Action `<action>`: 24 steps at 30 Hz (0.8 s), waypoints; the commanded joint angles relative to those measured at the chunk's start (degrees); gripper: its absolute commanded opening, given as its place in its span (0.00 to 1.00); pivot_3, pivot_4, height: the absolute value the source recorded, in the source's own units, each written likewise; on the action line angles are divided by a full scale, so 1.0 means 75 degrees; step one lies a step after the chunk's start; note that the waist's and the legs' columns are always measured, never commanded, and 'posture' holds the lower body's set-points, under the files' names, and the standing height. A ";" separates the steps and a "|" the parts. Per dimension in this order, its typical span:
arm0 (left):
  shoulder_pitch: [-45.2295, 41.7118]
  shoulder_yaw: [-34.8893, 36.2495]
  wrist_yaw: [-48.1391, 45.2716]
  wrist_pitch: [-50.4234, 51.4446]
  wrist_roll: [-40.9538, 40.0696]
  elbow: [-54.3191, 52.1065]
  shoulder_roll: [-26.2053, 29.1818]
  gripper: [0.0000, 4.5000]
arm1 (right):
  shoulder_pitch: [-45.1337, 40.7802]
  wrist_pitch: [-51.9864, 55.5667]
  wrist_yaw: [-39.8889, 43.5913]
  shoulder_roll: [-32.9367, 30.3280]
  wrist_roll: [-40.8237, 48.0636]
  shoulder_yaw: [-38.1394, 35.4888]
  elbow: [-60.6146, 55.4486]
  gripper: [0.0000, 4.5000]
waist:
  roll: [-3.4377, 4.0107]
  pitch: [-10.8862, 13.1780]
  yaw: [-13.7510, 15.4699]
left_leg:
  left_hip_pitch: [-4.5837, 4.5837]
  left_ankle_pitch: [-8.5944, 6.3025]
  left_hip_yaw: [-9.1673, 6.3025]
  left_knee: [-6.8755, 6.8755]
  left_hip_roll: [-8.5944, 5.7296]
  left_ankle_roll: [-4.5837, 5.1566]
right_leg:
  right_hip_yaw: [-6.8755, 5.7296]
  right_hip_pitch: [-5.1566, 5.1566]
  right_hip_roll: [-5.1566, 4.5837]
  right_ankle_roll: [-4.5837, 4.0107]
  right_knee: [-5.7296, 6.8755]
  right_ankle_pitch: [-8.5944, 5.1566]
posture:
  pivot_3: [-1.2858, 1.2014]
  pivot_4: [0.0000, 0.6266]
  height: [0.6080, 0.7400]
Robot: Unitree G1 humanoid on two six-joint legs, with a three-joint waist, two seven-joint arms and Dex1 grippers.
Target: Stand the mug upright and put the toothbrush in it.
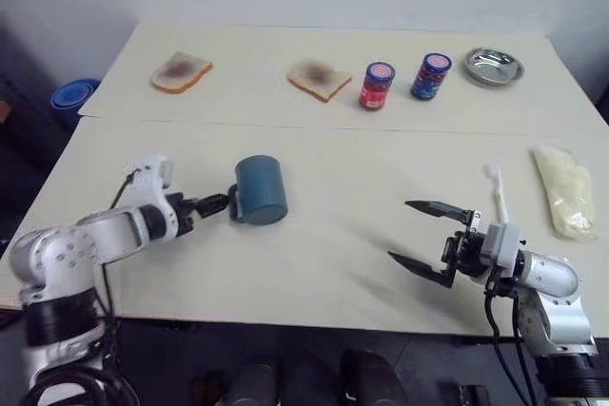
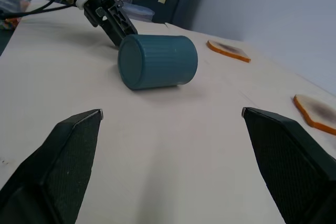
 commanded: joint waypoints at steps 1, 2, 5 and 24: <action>-0.0375 -0.0242 0.0054 0.0409 0.0353 0.0552 -0.0301 1.00 | 0.0193 0.0018 -0.0084 -0.0064 0.0102 -0.0206 -0.0275 0.98 | 0.0000 -0.0001 0.0055 | 0.0000 0.0000 0.0001 0.0000 -0.0001 0.0000 | -0.0002 0.0000 0.0001 0.0000 -0.0001 0.0000 | 0.52 0.24 1.00; -0.0542 -0.0423 0.0001 0.0477 0.0530 0.0785 -0.0354 1.00 | 0.0257 0.0020 -0.0062 -0.0075 0.0129 -0.0221 -0.0284 0.98 | 0.0001 -0.0001 0.0085 | 0.0001 0.0000 0.0001 -0.0001 -0.0002 0.0000 | -0.0002 0.0000 0.0001 0.0000 -0.0001 0.0000 | 0.52 0.24 1.00; -0.0870 -0.1039 -0.0325 0.0537 0.1056 0.1298 -0.0307 0.92 | 0.0321 0.0055 -0.0064 -0.0072 0.0193 -0.0261 -0.0287 1.00 | 0.0015 -0.0011 0.0145 | 0.0006 0.0002 0.0008 0.0000 -0.0003 0.0003 | -0.0011 0.0004 0.0002 0.0002 0.0000 0.0001 | 0.52 0.24 1.00; -0.0777 -0.1739 -0.3380 -0.4558 0.3021 0.1167 -0.1222 0.00 | 0.0976 -0.0309 -0.0104 -0.0025 0.0270 -0.0837 -0.0032 1.00 | 0.0041 -0.0028 0.0141 | 0.0012 0.0005 0.0027 -0.0001 -0.0004 0.0007 | -0.0016 0.0009 0.0001 0.0006 -0.0008 0.0003 | 0.52 0.24 1.00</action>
